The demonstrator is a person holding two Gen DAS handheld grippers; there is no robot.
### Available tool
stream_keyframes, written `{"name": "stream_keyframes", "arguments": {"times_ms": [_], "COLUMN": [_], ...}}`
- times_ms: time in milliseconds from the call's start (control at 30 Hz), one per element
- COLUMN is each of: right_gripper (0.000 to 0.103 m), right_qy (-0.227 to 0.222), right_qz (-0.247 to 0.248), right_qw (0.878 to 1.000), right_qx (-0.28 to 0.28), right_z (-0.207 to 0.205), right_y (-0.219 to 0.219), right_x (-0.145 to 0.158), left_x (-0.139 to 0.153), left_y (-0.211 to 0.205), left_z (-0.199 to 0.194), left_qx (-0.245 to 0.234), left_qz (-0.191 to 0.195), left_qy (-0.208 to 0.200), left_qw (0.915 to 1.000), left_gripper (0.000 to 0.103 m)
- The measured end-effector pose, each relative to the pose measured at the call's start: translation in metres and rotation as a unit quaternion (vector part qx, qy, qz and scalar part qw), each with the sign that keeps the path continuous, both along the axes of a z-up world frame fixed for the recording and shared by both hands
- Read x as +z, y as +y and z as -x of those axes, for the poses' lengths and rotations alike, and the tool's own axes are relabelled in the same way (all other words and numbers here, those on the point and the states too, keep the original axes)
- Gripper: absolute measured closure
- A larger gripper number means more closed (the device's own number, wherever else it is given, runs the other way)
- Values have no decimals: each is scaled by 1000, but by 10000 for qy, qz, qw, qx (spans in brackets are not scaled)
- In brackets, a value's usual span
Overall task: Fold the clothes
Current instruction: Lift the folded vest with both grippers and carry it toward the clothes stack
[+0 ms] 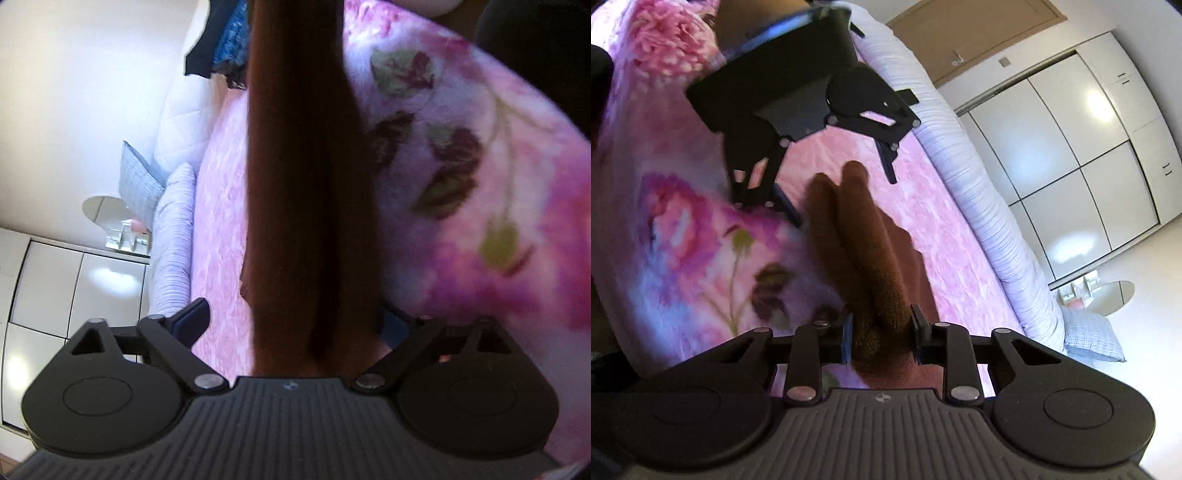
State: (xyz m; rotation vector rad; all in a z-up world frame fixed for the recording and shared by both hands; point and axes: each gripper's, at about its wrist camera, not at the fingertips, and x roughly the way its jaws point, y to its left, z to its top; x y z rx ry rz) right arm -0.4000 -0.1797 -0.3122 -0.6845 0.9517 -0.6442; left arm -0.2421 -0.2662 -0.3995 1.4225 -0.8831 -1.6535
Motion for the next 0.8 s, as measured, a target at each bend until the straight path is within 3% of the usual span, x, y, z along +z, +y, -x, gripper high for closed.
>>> {"name": "stream_keyframes", "arguments": {"times_ms": [33, 67, 100, 200, 267, 400, 433, 533, 800], "right_gripper": [76, 76, 76, 72, 49, 47, 48, 68, 77], "right_qy": [32, 131, 243, 628, 795, 979, 1001, 937, 512], "right_qz": [-23, -42, -37, 262, 484, 698, 795, 765, 948], "right_qw": [10000, 9999, 9997, 9976, 9957, 9923, 9913, 9917, 9934], "right_qx": [16, 40, 69, 120, -15, -284, -312, -435, -383], "right_z": [6, 10, 13, 10, -1, -22, -26, -30, -18], "right_y": [1, 3, 6, 20, 22, 20, 20, 15, -8], "right_x": [1, -3, -8, -39, -64, -95, -98, -92, -45], "left_x": [1, 1, 2, 3, 7, 18, 20, 24, 37], "left_y": [-5, -9, -9, -9, -13, -18, -19, -15, -19], "left_z": [2, 4, 5, 6, 7, 6, 6, 5, -7], "left_qx": [73, 121, 135, 163, 194, 253, 260, 238, 33], "left_qz": [-131, -240, -321, -501, -573, -650, -651, -605, -532], "left_qy": [0, 17, 59, 138, 227, 417, 447, 528, 840], "left_qw": [9999, 9996, 9994, 9985, 9979, 9967, 9965, 9965, 9950], "left_gripper": [51, 73, 78, 81, 82, 82, 82, 82, 83]}}
